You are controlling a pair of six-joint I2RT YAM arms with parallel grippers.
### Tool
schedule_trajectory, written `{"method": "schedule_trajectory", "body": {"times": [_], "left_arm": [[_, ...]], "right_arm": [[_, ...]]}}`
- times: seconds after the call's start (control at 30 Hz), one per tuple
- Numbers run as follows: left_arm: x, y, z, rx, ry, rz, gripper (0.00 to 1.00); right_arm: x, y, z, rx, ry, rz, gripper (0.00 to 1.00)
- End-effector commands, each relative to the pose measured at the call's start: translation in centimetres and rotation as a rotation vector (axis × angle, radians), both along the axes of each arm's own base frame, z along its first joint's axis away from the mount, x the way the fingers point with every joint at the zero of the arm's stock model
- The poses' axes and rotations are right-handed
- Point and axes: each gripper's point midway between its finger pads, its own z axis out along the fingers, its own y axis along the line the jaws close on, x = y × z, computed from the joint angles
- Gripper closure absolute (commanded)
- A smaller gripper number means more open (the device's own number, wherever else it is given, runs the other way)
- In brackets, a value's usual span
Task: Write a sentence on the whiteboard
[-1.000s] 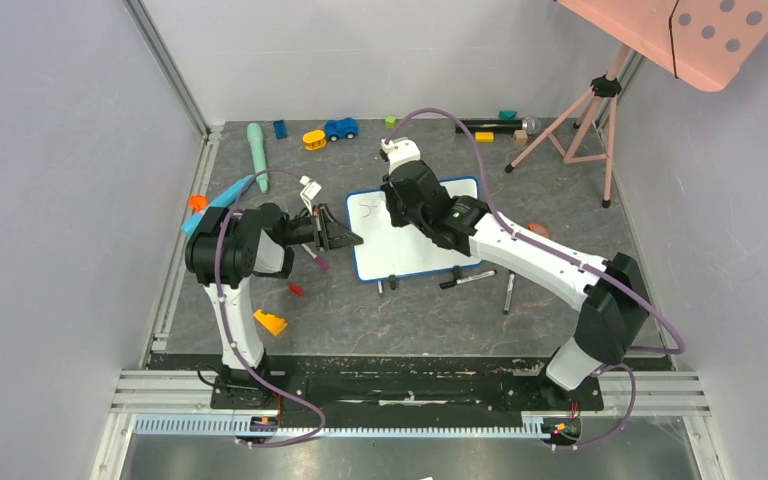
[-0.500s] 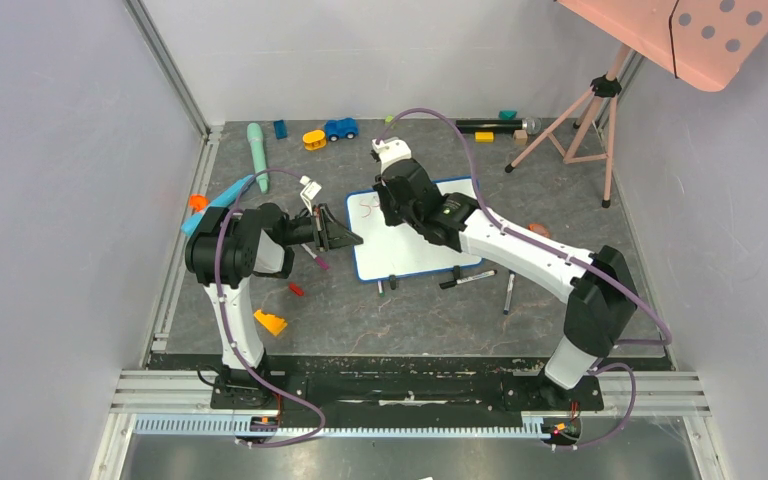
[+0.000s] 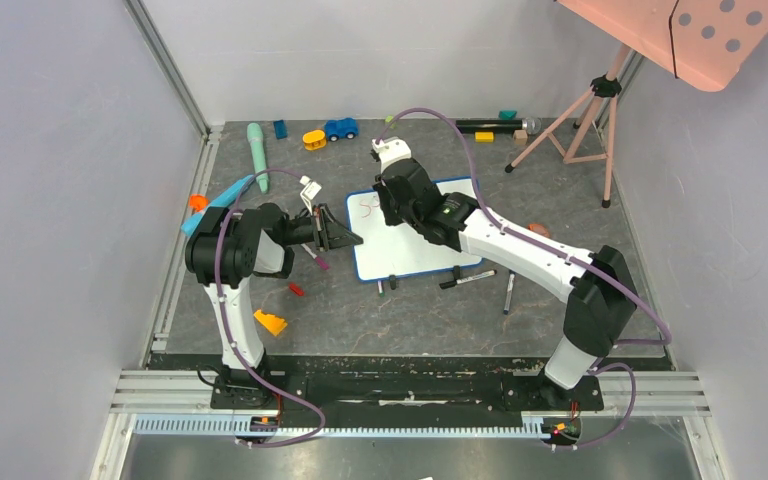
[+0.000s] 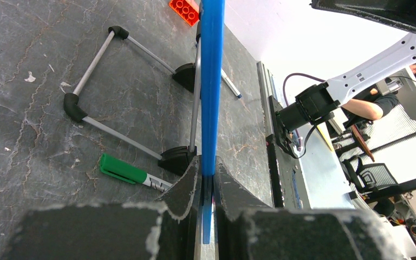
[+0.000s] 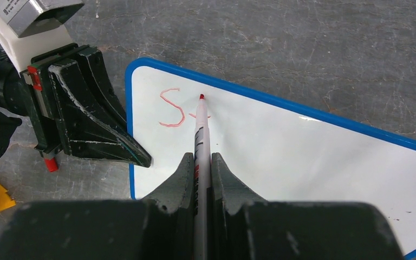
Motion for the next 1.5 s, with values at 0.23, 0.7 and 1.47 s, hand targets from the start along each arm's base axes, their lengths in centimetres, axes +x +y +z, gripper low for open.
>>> {"method": "schedule_trajectory", "body": {"times": [0.23,0.7,1.47], "left_arm": [[-0.5,0.0,0.4,0.001,-0.085,-0.042,0.98],[-0.5,0.0,0.4,0.001,-0.086,-0.041,0.98],[-0.5,0.0,0.4,0.001,-0.084,-0.043,0.98]], "right_arm": [[-1.4,-1.3,-1.9,-0.013,0.041,-0.002,1.0],[-1.6,-2.4,-1.6,-0.019,0.029,-0.034,1.0],[-1.3,-1.6,2.4,0.071,-0.038,0.006,1.0]]}}
